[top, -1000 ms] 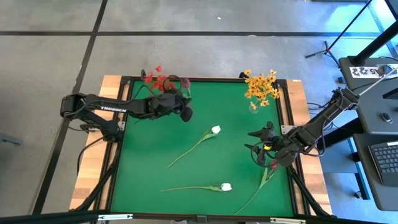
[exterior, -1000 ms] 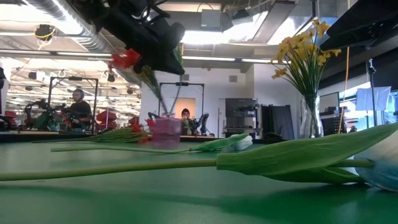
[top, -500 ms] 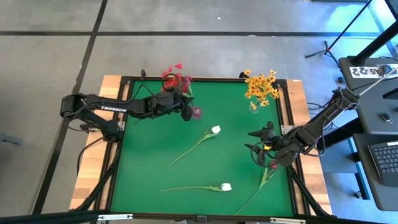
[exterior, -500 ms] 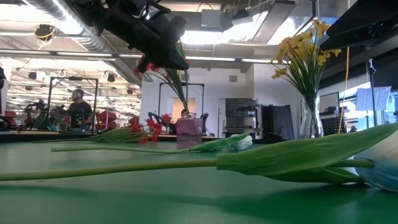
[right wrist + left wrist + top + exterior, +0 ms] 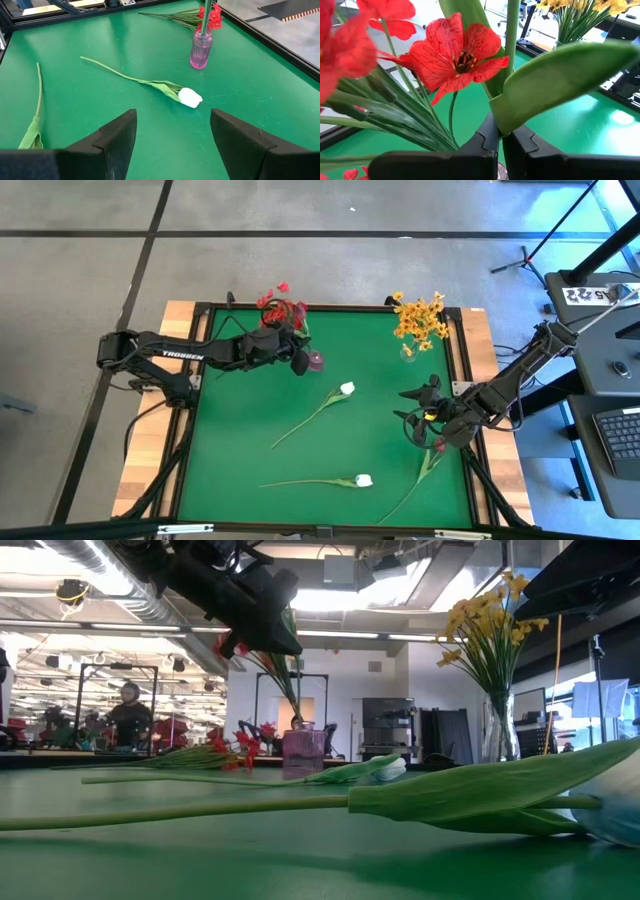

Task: Sort flowers into vase by color
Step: Put the left red tulip into the pink vase

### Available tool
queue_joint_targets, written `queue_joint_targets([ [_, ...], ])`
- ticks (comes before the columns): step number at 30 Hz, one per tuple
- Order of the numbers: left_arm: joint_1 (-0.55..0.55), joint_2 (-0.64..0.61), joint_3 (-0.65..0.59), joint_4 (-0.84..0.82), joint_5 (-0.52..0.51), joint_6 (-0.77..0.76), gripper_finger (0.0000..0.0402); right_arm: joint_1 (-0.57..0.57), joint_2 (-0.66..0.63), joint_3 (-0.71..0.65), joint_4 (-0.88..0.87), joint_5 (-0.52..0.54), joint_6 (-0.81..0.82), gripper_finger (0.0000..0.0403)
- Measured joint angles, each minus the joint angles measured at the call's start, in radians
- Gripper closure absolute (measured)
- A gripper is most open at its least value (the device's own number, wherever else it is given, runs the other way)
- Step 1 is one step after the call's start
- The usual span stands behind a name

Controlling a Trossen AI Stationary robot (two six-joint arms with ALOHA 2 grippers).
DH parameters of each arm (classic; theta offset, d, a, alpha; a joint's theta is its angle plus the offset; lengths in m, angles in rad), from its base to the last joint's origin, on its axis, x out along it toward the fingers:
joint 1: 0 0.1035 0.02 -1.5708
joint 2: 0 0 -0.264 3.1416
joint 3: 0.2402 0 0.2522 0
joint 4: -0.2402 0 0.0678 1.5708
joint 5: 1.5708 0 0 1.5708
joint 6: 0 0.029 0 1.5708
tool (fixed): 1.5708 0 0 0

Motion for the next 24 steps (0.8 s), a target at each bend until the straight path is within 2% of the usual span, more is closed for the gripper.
queue_joint_targets([
  [11,0.000,0.000,0.000,-0.017,0.008,0.020,0.0392,0.000,0.000,0.000,0.000,0.001,0.000,0.0150],
  [24,-0.009,0.001,0.000,-0.034,0.022,0.053,0.0306,0.000,0.000,0.000,0.000,0.001,0.000,0.0150],
])
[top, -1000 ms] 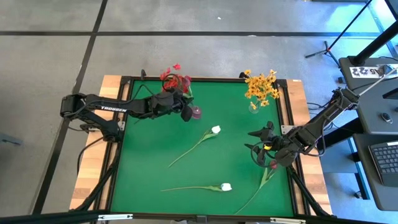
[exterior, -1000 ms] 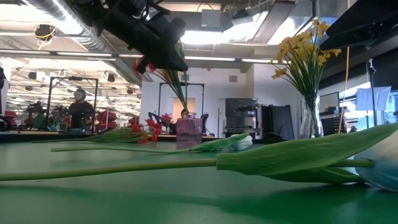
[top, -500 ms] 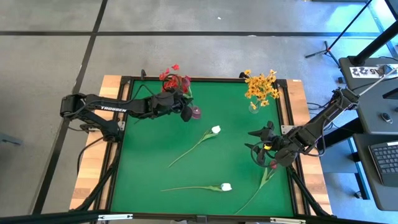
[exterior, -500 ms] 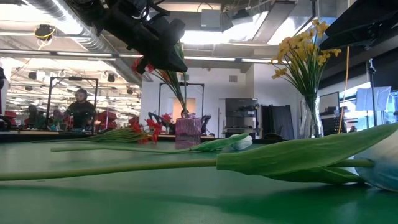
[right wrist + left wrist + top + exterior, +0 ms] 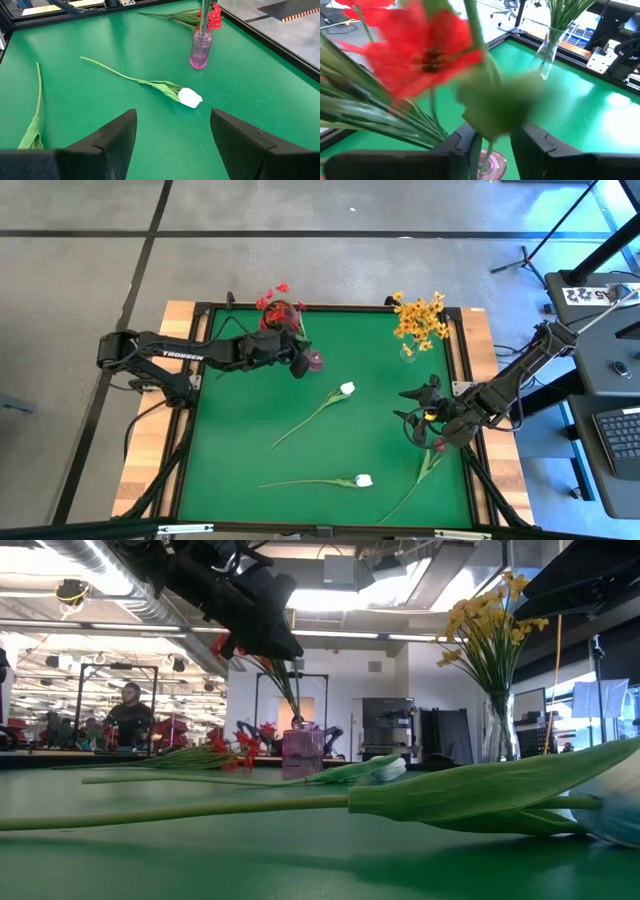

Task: Sort flowers into vase by color
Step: Put the left red tulip into the pink vase, then put the red tulip into the pink vase

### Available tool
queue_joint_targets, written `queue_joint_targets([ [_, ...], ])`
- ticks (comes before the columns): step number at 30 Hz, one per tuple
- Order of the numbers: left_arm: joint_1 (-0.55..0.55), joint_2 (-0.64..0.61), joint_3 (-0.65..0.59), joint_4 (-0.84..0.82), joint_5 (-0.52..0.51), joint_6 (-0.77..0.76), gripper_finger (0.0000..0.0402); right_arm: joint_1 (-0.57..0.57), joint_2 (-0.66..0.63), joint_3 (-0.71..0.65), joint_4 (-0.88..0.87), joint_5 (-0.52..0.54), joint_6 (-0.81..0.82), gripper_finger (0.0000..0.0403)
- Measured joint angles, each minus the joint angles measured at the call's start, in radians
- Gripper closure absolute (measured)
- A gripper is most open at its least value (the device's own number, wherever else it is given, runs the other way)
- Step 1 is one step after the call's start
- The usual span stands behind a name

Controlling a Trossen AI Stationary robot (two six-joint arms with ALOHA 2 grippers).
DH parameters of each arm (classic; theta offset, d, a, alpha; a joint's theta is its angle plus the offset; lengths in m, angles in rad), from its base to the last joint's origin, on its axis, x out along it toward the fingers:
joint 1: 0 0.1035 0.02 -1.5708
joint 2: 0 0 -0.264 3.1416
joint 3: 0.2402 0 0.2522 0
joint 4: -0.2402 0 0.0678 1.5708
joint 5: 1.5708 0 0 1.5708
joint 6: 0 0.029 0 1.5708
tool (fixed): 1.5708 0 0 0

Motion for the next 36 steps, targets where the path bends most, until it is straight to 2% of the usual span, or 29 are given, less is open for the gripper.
queue_joint_targets([
  [10,-0.032,0.000,0.000,-0.032,0.000,0.019,0.0261,0.000,0.000,0.000,0.000,-0.001,0.000,0.0150],
  [19,-0.065,-0.009,0.000,-0.109,-0.004,0.017,0.0244,0.000,0.000,0.000,-0.001,-0.002,0.000,0.0150],
  [23,-0.086,-0.011,0.039,-0.241,-0.026,0.001,0.0243,0.000,0.000,0.000,-0.001,-0.002,0.000,0.0150],
  [36,-0.239,-0.014,0.249,-0.659,-0.198,-0.060,0.0243,0.000,0.000,0.000,-0.001,-0.003,0.000,0.0150],
])
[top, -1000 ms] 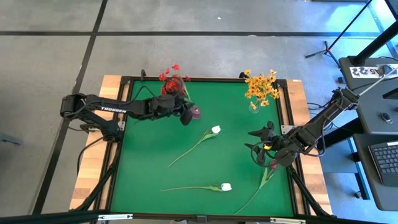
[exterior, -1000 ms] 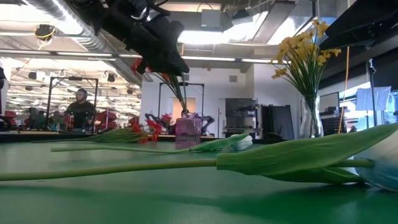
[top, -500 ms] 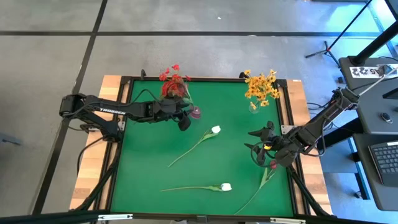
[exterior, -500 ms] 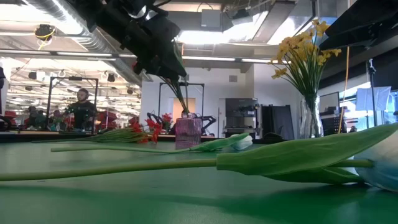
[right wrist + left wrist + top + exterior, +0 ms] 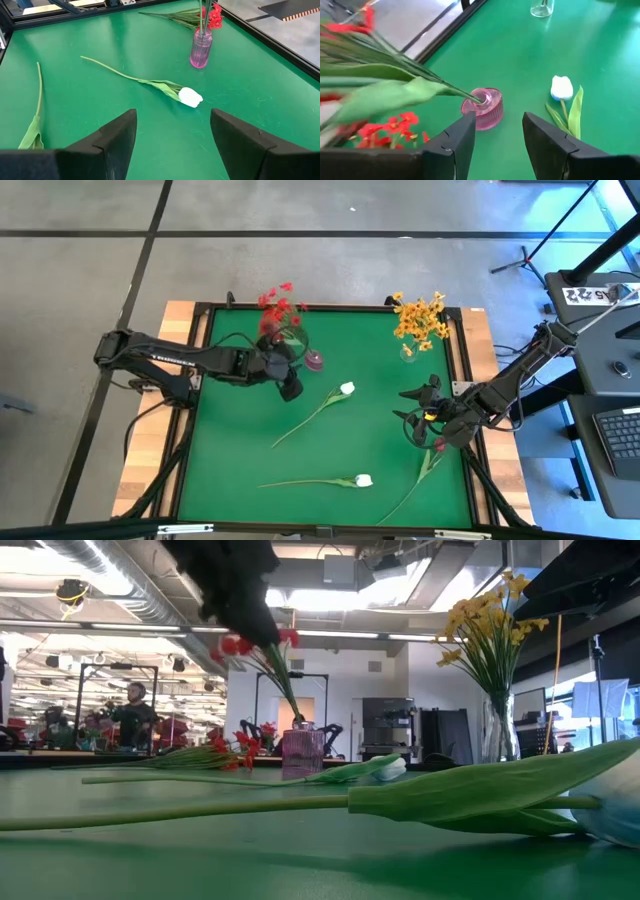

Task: Sort flowers into vase by color
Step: Put the red tulip into the pink vase

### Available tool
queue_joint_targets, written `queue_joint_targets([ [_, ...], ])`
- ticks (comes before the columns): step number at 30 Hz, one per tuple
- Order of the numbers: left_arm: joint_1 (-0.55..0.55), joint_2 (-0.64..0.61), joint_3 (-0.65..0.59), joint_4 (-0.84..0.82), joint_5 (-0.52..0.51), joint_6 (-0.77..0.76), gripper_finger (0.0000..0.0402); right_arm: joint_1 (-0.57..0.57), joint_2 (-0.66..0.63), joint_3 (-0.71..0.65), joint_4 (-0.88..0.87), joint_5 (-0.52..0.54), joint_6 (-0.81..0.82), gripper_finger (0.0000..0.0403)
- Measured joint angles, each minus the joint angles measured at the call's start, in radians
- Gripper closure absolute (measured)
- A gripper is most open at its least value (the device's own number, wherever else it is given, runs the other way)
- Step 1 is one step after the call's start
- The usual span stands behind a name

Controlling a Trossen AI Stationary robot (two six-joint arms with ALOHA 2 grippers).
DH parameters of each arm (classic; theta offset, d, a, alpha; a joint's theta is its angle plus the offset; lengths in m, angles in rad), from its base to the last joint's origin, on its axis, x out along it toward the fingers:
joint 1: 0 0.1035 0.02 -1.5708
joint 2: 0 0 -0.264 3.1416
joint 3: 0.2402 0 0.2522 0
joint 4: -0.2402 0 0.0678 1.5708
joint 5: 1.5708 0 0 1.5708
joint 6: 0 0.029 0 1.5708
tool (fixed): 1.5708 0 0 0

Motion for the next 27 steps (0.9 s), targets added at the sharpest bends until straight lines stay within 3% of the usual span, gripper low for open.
queue_joint_targets([
  [11,-0.111,0.000,0.061,-0.314,-0.020,-0.182,0.0243,0.000,0.000,0.000,-0.001,0.000,0.000,0.0150],
  [27,-0.152,0.000,0.061,-0.797,-0.121,-0.484,0.0243,0.000,0.000,0.000,-0.004,-0.040,0.006,0.0150],
])
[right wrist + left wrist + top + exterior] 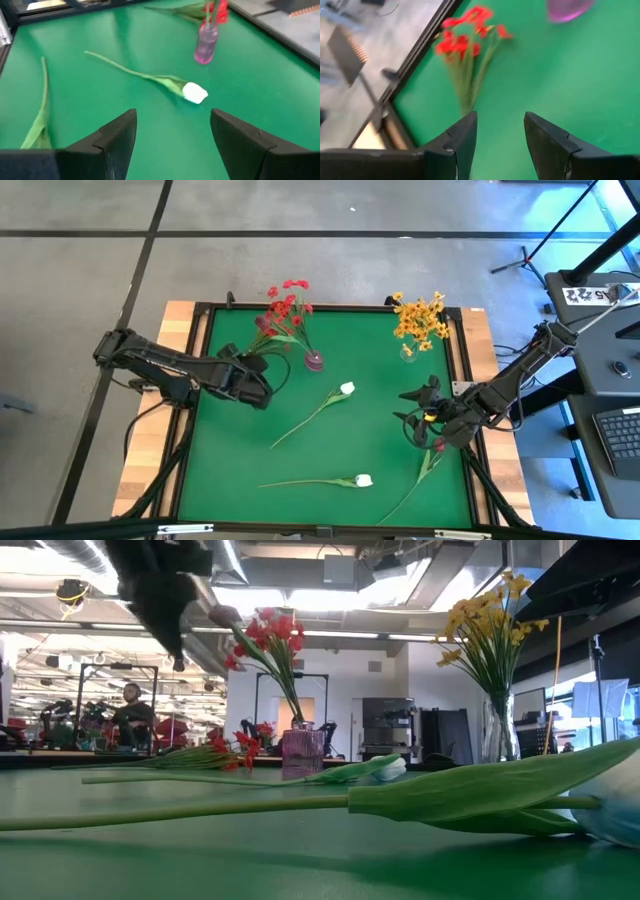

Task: Sort flowers into vase by color
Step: Put the red tulip into the pink vase

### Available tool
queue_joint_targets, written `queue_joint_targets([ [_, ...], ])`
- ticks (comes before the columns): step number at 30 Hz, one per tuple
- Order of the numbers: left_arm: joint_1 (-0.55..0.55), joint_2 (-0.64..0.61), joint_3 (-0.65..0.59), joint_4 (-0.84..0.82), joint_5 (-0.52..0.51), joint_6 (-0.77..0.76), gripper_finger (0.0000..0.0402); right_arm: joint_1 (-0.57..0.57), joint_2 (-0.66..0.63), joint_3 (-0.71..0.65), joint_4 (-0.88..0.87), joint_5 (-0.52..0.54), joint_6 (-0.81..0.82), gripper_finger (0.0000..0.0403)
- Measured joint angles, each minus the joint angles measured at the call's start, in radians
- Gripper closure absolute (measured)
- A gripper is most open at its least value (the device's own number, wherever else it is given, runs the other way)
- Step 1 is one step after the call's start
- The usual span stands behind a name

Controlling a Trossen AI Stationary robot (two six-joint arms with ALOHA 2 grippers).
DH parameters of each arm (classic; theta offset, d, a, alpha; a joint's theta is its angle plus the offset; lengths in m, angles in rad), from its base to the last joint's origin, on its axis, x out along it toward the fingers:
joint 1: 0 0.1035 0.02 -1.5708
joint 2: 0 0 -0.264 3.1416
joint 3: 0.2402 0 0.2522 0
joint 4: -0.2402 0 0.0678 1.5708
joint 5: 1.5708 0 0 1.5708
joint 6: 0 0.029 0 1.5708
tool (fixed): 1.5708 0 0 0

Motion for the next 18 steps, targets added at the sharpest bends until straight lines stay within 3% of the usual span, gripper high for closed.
queue_joint_targets([
  [5,0.001,0.000,-0.075,-0.012,-0.001,-0.036,0.0249,0.000,0.000,0.000,-0.006,-0.026,0.017,0.0150],
  [10,0.029,0.001,-0.198,0.076,0.045,-0.035,0.0270,0.000,0.000,0.000,-0.032,-0.011,0.017,0.0150],
  [14,0.031,0.000,-0.253,0.239,0.148,0.005,0.0283,0.000,0.000,0.000,-0.047,-0.014,0.018,0.0150],
  [18,-0.013,0.000,-0.259,0.422,0.179,0.083,0.0288,0.000,0.000,0.000,-0.048,-0.019,0.020,0.0150],
])
